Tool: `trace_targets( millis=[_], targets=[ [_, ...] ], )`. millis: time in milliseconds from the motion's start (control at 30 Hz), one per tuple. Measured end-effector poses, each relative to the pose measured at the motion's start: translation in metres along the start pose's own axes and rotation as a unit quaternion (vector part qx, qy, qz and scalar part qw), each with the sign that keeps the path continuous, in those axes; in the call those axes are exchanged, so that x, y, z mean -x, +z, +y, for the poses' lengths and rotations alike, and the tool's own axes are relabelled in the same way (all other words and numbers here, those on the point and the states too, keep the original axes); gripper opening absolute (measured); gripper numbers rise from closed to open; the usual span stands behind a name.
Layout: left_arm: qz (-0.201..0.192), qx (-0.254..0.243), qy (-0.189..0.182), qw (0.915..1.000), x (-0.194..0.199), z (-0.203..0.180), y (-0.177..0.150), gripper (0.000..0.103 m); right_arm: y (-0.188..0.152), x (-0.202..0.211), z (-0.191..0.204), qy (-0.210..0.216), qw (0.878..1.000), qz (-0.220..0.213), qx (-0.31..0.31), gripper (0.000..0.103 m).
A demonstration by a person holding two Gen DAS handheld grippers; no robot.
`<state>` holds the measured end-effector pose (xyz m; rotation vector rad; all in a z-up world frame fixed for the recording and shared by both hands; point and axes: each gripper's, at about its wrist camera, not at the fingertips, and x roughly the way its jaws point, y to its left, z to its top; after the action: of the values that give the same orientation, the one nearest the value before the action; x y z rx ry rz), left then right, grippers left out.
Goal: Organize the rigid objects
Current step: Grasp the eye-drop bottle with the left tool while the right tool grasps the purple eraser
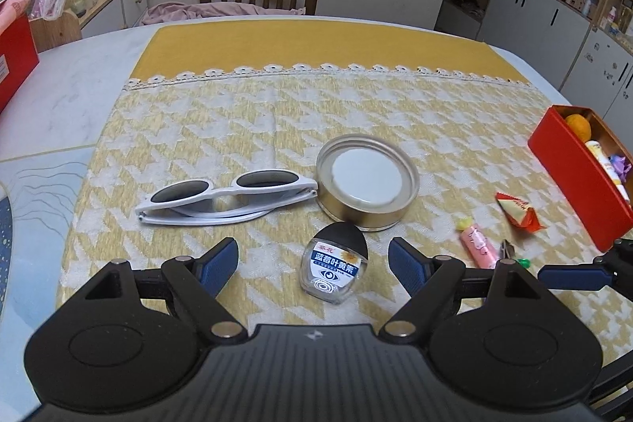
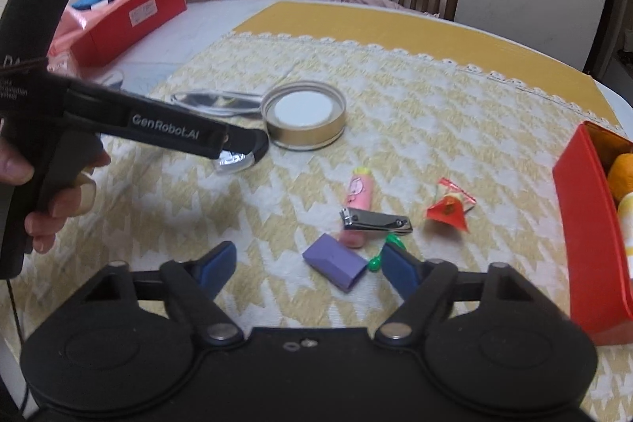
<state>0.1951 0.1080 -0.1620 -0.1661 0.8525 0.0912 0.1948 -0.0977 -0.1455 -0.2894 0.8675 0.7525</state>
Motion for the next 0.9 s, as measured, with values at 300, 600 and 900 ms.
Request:
trace_targets(
  millis=[300,600,900],
  targets=[
    [0.004,-0.012,-0.004,0.9999,-0.013,-0.001,-0.002,0.083,0.002,-0.015,0.003,-0.013,0.999,0.013,0.033,0.063],
    [-0.002,-0.02,-0.005,0.9998,-0.019,-0.004,-0.004,0.082,-0.001,-0.018,0.008,-0.007,0.998,0.023,0.053,0.044],
    [-0.006,-0.035,0.002,0.9994,-0.017,-0.012,-0.006,0.059,-0.001,-0.017,0.018,0.002,0.997,0.022,0.078,0.02]
  ],
)
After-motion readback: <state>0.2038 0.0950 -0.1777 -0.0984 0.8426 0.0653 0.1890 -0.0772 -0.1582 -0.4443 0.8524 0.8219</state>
